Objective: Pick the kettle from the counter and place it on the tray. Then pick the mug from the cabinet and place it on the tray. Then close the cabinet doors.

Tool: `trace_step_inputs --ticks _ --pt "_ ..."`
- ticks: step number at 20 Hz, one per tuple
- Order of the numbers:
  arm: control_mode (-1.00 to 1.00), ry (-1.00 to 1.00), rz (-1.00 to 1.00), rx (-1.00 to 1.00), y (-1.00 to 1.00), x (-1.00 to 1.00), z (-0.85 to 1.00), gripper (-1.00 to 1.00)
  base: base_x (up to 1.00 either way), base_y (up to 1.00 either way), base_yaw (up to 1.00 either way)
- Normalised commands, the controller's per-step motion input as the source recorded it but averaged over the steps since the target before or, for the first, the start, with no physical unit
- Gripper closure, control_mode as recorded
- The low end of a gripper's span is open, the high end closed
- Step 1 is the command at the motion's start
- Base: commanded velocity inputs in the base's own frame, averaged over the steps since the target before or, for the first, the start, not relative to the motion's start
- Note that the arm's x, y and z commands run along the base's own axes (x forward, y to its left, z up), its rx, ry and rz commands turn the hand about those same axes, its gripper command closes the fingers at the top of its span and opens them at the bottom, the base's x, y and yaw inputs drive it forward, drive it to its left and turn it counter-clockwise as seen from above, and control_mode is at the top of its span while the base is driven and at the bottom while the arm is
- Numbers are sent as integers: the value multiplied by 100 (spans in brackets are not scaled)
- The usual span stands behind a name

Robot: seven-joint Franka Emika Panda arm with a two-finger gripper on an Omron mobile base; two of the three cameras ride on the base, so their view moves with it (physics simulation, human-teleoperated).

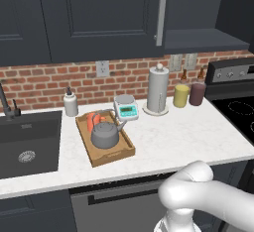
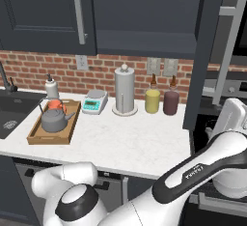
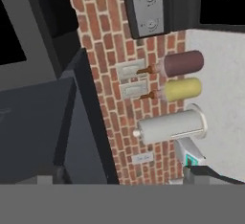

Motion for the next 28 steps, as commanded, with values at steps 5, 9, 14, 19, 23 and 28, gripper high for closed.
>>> trace_step_inputs --ticks 5,9,14,19,23,28 --pt "-100 -4 0 0 0 0 61 -100 0 0 0" --pt "-100 -8 1 0 0 -6 62 -100 0 0 0" --pt "-100 -14 4 -5 2 -24 56 -100 0 0 0" --pt "-100 -10 12 -6 24 -39 38 -100 0 0 0" --pt "-100 -2 17 -9 53 -31 20 -100 0 0 0" --pt "-100 2 11 -11 83 -9 8 -100 0 0 0"
